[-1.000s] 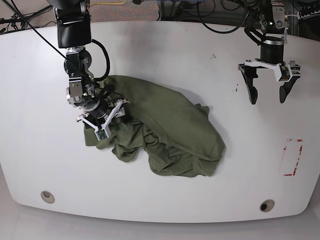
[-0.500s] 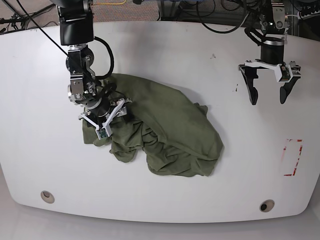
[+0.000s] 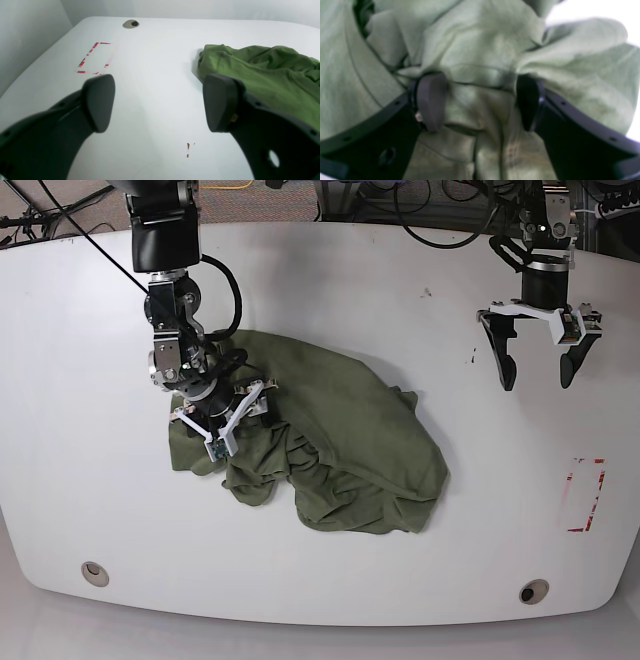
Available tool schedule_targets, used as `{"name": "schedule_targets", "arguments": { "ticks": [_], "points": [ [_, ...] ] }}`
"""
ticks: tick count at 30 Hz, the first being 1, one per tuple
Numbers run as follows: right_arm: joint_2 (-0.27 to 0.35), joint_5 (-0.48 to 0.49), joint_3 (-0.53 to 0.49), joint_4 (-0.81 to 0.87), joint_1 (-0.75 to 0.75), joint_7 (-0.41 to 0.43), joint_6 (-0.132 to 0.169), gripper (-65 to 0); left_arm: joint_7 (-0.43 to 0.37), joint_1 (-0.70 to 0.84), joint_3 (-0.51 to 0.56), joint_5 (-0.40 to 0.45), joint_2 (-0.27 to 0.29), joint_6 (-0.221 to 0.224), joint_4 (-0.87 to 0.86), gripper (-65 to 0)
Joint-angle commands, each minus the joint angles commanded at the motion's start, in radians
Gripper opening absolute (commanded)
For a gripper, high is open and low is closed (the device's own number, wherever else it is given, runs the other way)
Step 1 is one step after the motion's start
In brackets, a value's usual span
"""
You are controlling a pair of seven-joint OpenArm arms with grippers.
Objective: Fold the T-shirt properly
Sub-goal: 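Close the right gripper on the green shirt fabric and lift slightly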
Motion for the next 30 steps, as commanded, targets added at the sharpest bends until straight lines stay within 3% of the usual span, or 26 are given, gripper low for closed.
{"name": "schedule_targets", "arguments": {
  "ticks": [16, 18, 30],
  "points": [
    [0.024, 0.021, 0.004, 0.027, 0.014, 0.016, 0.005, -32.3, -0.001, -0.001, -0.001, -0.002, 0.002, -0.003, -0.001, -13.0],
    [0.015, 0.020, 0.004, 0.017, 0.012, 0.032, 0.012, -42.0, -0.012, -0.002, -0.001, 0.000, 0.002, -0.002, -0.003, -12.8],
    [0.012, 0.029, -0.001, 0.014, 0.030, 0.052, 0.024, -63.4, -0.025, -0.003, 0.002, 0.000, 0.002, -0.004, 0.000, -13.0]
  ]
}}
